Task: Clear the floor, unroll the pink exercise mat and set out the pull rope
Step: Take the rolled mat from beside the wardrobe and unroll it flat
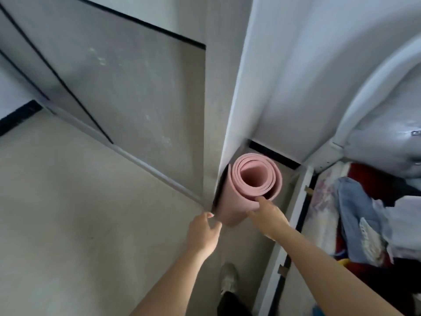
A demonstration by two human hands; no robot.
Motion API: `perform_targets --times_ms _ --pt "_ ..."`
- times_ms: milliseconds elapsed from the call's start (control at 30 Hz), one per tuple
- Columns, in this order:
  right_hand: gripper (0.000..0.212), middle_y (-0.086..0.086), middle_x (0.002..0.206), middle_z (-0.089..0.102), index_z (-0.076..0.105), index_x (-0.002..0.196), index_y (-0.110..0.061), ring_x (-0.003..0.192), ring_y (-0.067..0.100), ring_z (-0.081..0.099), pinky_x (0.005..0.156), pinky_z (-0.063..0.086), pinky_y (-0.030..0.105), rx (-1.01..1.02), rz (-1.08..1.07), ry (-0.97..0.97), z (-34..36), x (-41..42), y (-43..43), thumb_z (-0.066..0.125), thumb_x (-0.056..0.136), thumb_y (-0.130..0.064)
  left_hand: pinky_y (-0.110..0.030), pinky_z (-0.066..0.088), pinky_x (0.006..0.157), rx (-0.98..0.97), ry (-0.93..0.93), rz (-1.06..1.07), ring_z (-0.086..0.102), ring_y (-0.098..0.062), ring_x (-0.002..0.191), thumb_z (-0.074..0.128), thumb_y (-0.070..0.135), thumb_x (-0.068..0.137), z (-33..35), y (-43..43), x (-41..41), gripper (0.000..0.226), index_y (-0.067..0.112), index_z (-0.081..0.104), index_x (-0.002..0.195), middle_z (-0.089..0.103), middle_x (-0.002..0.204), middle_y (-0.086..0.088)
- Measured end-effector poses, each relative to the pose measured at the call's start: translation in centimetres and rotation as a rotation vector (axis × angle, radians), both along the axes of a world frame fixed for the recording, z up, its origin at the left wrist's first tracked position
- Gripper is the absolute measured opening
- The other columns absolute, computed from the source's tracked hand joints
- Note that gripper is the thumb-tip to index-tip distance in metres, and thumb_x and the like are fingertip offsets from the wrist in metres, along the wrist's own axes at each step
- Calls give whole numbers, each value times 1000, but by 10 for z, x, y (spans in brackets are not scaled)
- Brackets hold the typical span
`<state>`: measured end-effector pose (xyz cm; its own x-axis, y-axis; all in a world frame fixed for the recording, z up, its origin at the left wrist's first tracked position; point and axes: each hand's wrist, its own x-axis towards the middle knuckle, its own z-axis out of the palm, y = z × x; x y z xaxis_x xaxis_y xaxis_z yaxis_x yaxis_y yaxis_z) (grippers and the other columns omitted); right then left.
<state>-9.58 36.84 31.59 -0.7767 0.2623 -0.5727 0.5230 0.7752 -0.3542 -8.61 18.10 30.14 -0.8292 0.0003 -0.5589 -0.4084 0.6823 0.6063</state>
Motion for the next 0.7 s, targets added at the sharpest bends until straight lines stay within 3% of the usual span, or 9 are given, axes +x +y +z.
perform_targets --times_ms 67,200,367,467,567,700 --pt "50 7 135 52 40 135 -18 109 26 59 86 55 46 30 -45 14 -9 -19 33 53 93 -40 -29 40 100 35 -59 -1 55 -24 123 57 29 91 -6 39 -19 41 12 56 128 61 132 -8" --pt "53 10 138 47 40 135 -12 124 27 46 97 49 42 74 -118 81 -32 -53 81 55 93 -41 -30 40 97 96 -148 93 51 -27 127 53 37 93 -19 90 -60 54 9 44 138 55 138 -11" --pt "70 9 147 41 33 144 -13 134 26 40 108 42 44 -19 -157 72 -59 -92 110 63 89 -42 -30 39 100 136 -189 179 48 -30 130 56 43 91 -45 117 -103 74 12 23 149 52 142 -11" --pt "82 8 154 32 25 148 -12 138 27 37 109 41 46 -43 -126 18 -74 -115 117 67 86 -43 -42 41 107 115 -229 236 48 -32 130 60 44 88 -58 127 -119 78 16 22 150 49 145 -10" --pt "81 9 149 39 26 146 -13 128 31 50 100 48 47 -77 -150 -16 -86 -132 119 70 83 -40 -50 47 102 160 -262 297 53 -32 122 64 35 85 -67 132 -125 69 24 31 145 54 137 -5" --pt "77 14 121 61 28 142 -15 106 36 61 88 54 45 -128 -261 -103 -98 -141 124 72 79 -27 -54 49 99 189 -267 285 55 -27 117 65 27 83 -75 134 -123 62 36 36 138 57 128 5"
